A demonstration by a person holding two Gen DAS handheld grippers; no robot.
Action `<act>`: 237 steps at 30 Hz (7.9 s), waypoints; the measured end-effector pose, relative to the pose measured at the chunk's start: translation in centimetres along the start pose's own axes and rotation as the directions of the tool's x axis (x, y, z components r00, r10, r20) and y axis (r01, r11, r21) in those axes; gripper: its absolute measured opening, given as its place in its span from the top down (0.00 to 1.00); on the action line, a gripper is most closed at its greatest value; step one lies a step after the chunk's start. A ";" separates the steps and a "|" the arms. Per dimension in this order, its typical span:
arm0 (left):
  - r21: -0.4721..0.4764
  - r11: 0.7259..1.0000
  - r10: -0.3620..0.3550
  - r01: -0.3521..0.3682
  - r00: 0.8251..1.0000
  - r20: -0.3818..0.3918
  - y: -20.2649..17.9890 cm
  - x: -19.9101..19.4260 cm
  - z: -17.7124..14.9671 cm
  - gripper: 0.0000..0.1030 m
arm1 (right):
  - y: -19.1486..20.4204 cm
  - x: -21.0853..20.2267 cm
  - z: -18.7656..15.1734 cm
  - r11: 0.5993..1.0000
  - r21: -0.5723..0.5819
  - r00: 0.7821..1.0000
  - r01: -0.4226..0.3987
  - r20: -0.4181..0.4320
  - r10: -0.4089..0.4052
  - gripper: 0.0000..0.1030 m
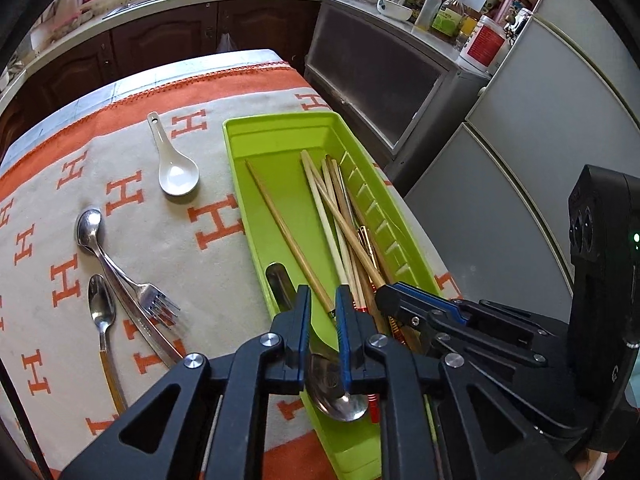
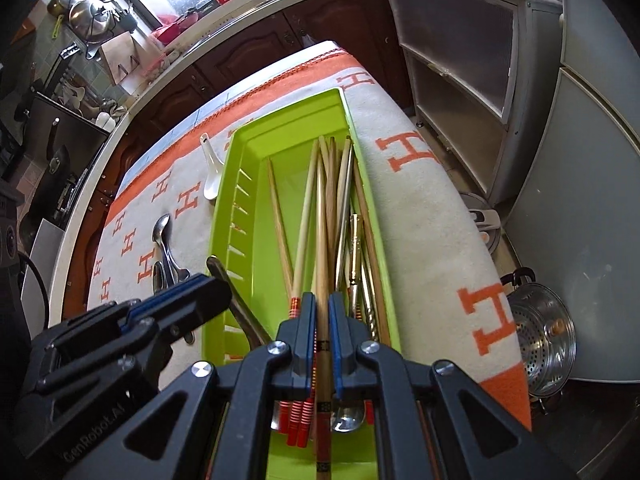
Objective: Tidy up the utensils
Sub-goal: 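Carry both chopsticks into the green tray and open both tools, then move the left tool back and grasp the wooden-handled spoon by its handle, then grasp the large metal spoon with the right tool while the left tool holds its spoon, then carry both spoons into the green tray and open both tools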
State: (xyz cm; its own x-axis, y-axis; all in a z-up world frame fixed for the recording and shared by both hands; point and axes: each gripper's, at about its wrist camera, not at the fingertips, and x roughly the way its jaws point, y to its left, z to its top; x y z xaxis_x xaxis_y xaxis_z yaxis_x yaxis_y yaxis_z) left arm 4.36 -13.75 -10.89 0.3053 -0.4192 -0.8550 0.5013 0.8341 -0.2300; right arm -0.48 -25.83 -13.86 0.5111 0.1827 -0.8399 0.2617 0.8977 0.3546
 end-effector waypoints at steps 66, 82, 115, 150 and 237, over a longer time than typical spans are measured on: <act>-0.249 0.959 0.116 -0.133 0.990 -0.083 16.3 -0.6 -5.2 0.69 | 11.4 0.6 -1.5 0.959 -0.269 0.996 -0.086 -0.019 0.084 0.79; -0.164 0.951 0.276 -0.263 0.959 0.067 14.5 -0.9 -6.6 0.96 | 13.0 2.0 -2.0 0.938 -0.336 0.996 -0.085 -0.044 0.074 0.79; -0.433 0.889 0.227 -0.148 0.964 0.137 25.6 -4.7 -8.0 0.96 | 21.0 14.6 4.8 0.872 -0.466 0.976 -0.152 -0.209 0.059 0.88; -0.442 0.886 0.218 -0.137 0.967 0.136 25.9 -4.7 -8.1 0.96 | 21.3 16.9 5.4 0.862 -0.261 0.859 -0.435 -0.406 0.311 0.85; -0.148 0.988 -0.046 0.048 0.999 0.016 3.8 -2.5 2.0 0.79 | 1.6 1.7 7.0 0.957 -0.288 0.999 -0.040 0.024 0.049 0.97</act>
State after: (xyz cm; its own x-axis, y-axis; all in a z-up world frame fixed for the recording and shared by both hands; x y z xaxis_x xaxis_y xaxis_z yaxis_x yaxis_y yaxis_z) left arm 7.08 -10.25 -8.68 0.2947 -0.4627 -0.8361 0.3900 0.8570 -0.3368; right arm 6.57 -26.92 -11.82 0.5427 0.2166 -0.8115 -0.0061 0.9672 0.2541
